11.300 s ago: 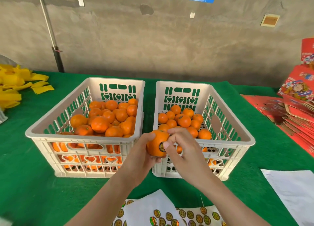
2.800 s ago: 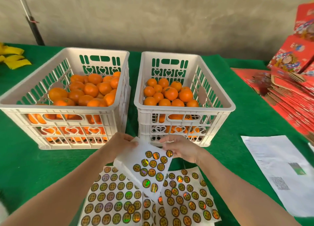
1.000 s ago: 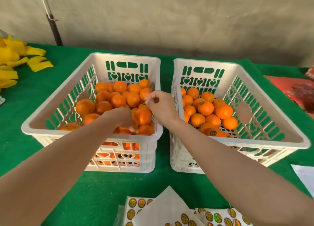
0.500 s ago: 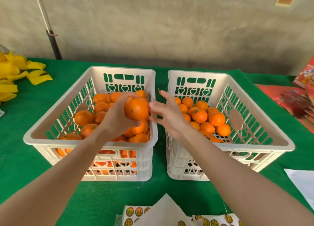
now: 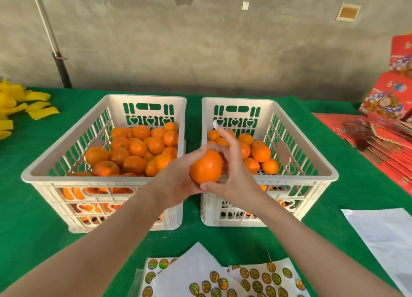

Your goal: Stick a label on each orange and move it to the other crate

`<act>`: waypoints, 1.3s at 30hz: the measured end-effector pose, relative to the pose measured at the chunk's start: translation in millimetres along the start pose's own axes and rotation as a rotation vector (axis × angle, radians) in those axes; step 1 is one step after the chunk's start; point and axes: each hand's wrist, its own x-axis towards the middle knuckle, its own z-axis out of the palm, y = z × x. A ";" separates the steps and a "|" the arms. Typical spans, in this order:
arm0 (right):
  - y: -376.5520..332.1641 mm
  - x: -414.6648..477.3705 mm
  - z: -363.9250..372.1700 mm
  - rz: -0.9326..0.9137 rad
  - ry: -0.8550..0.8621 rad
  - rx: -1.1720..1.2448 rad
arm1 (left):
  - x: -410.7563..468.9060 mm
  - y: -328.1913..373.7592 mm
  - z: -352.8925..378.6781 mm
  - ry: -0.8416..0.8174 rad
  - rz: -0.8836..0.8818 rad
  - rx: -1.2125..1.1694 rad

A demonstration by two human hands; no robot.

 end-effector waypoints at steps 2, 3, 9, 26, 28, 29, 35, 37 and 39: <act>-3.0 -14.6 -8.6 0.062 0.026 0.165 | 0.3 -14.2 9.0 0.067 -0.013 -0.129; -4.0 -21.5 -11.8 0.110 0.126 0.259 | -1.9 -19.0 13.5 0.103 -0.021 -0.185; -4.4 -45.5 -4.9 0.377 0.284 0.457 | -3.6 -41.2 27.0 0.137 -0.041 -0.273; 1.1 -57.3 4.6 0.136 0.324 -0.051 | -1.8 -53.3 41.2 0.193 0.000 -0.346; 4.3 -57.8 3.2 0.157 0.334 0.033 | 0.1 -56.4 40.3 0.236 0.000 -0.323; 7.0 -58.1 1.0 0.182 0.328 0.094 | 0.2 -58.4 39.3 0.253 -0.003 -0.311; 20.8 -66.5 3.7 0.189 0.136 -0.004 | 8.6 -62.9 39.2 0.285 0.096 -0.093; 24.2 -58.1 2.3 0.147 0.206 -0.053 | 16.2 -57.5 46.4 0.347 0.138 0.025; 26.5 -44.6 -7.7 0.126 0.304 -0.019 | 22.5 -48.0 53.3 0.393 0.293 0.239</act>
